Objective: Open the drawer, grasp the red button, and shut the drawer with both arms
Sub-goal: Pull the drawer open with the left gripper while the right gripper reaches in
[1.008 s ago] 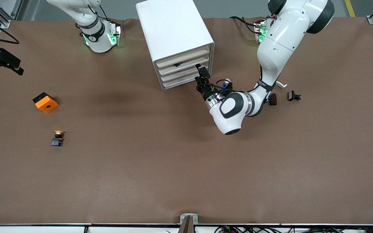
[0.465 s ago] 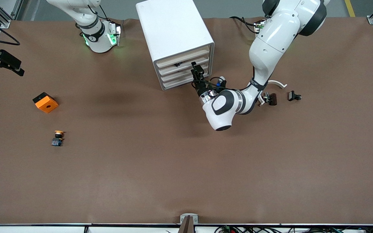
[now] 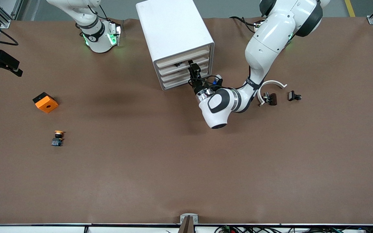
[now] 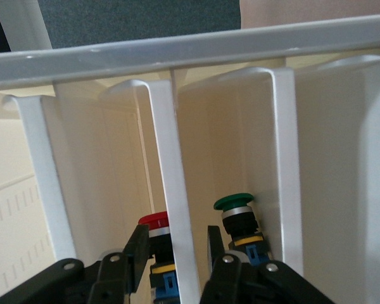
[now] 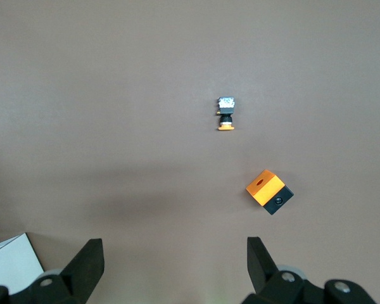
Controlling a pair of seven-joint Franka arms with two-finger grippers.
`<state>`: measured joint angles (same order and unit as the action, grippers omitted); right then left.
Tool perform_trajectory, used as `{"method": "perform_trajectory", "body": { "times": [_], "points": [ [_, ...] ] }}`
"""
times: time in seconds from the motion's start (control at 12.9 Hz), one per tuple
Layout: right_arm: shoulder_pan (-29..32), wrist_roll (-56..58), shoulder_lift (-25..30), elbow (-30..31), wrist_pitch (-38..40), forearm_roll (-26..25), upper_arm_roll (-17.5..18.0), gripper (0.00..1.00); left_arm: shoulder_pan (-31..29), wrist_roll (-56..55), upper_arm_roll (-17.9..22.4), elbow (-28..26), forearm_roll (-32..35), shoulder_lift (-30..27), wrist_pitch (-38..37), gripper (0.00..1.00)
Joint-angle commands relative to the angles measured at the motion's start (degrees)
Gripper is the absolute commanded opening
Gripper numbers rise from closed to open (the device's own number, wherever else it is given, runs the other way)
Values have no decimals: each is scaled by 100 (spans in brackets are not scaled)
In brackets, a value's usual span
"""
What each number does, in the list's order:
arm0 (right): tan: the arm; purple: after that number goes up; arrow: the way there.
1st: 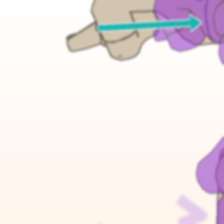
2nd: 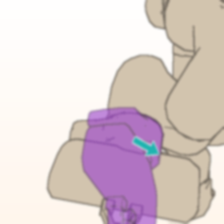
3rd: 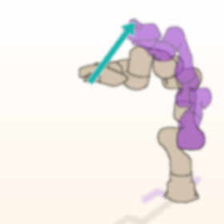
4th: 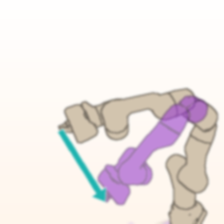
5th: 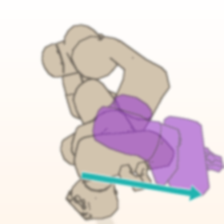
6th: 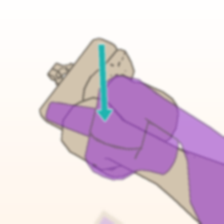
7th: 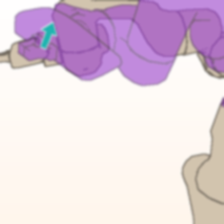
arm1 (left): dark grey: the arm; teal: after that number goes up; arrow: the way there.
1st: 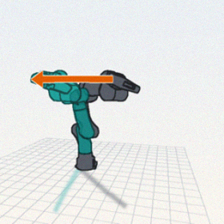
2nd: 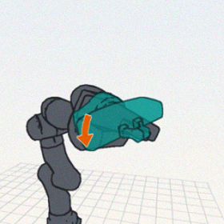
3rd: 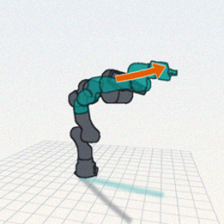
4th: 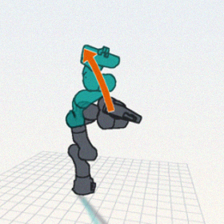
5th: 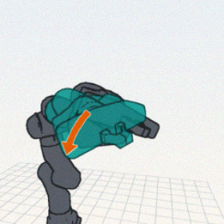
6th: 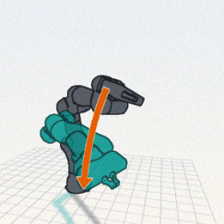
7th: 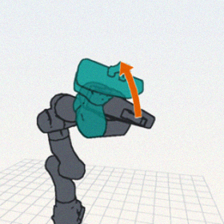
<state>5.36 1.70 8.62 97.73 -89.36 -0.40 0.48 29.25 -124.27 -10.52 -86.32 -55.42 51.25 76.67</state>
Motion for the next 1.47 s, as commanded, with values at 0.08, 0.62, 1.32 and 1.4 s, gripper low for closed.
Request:
{"method": "perform_trajectory", "body": {
  "times": [0.08,0.62,1.32,1.4],
  "points": [
    [123,6,-405,-245,147,-22,57,100,116,16,32,98,-127,122,120,15],
    [-9,23,-1090,-710,77,-22,101,100,-165,16,225,238,-127,192,251,0],
    [-920,-1821,-1592,-843,68,3,110,100,-639,43,269,563,-109,289,498,0],
    [-1210,-2023,-1592,-834,16,22,110,100,-657,43,269,598,-109,306,550,0]
  ]
}}
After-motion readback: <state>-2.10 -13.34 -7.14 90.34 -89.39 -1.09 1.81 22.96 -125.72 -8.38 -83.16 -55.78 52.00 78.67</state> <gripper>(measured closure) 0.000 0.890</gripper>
